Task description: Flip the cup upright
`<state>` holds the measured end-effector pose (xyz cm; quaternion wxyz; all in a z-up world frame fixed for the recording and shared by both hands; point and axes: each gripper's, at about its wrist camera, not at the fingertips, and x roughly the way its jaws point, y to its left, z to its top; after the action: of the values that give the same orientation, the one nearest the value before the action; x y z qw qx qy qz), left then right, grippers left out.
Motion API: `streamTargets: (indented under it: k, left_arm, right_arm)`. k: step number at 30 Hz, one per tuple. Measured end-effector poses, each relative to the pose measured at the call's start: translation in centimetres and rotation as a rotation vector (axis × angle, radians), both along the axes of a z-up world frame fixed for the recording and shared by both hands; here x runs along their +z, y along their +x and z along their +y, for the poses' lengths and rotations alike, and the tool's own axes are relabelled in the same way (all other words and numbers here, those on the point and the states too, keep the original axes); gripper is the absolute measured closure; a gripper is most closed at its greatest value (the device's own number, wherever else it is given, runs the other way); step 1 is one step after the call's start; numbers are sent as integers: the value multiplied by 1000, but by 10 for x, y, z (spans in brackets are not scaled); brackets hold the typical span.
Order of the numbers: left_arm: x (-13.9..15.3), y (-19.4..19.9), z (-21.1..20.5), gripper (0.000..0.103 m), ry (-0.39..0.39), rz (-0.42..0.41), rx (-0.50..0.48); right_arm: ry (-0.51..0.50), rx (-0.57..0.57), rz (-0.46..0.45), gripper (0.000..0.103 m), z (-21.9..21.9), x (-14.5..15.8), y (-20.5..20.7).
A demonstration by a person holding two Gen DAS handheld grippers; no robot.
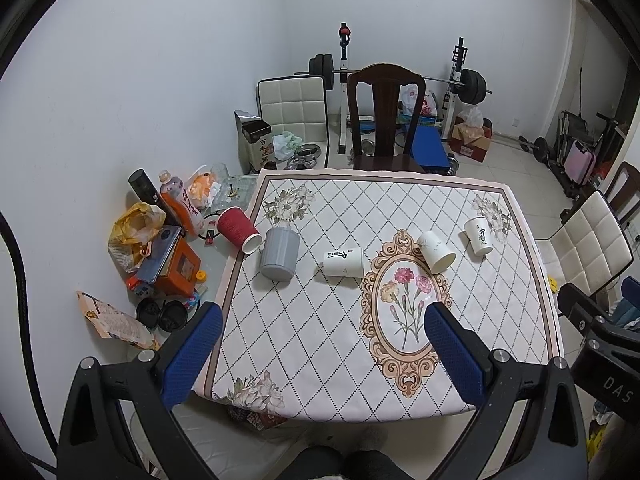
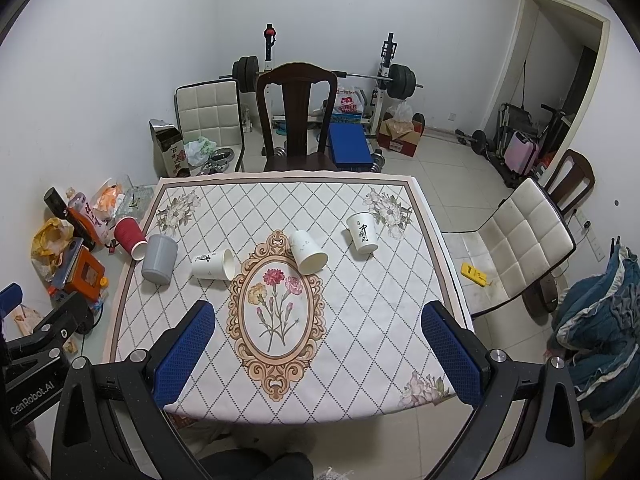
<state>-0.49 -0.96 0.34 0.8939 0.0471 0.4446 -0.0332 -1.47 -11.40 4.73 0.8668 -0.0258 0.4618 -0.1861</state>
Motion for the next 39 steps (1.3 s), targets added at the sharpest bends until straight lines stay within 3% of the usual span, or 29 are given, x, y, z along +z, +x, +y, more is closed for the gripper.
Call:
streamTargets:
  k: [16,22,31,39]
  left_arm:
    - [0,1,4,0,-4,5,12]
    - [-31,16,2,0,16,62,60]
    - [-123,51,3,0,77,232,124]
    - [-191,95,3,0,98,356,59]
  right_arm:
    - [15,10,9,0,10,-1,4]
    - [48,4,53,0,-4,-20,14]
    - [91,-39,222,0,-44,-118,49]
    - [100,-113,385,0,-73,-226,79]
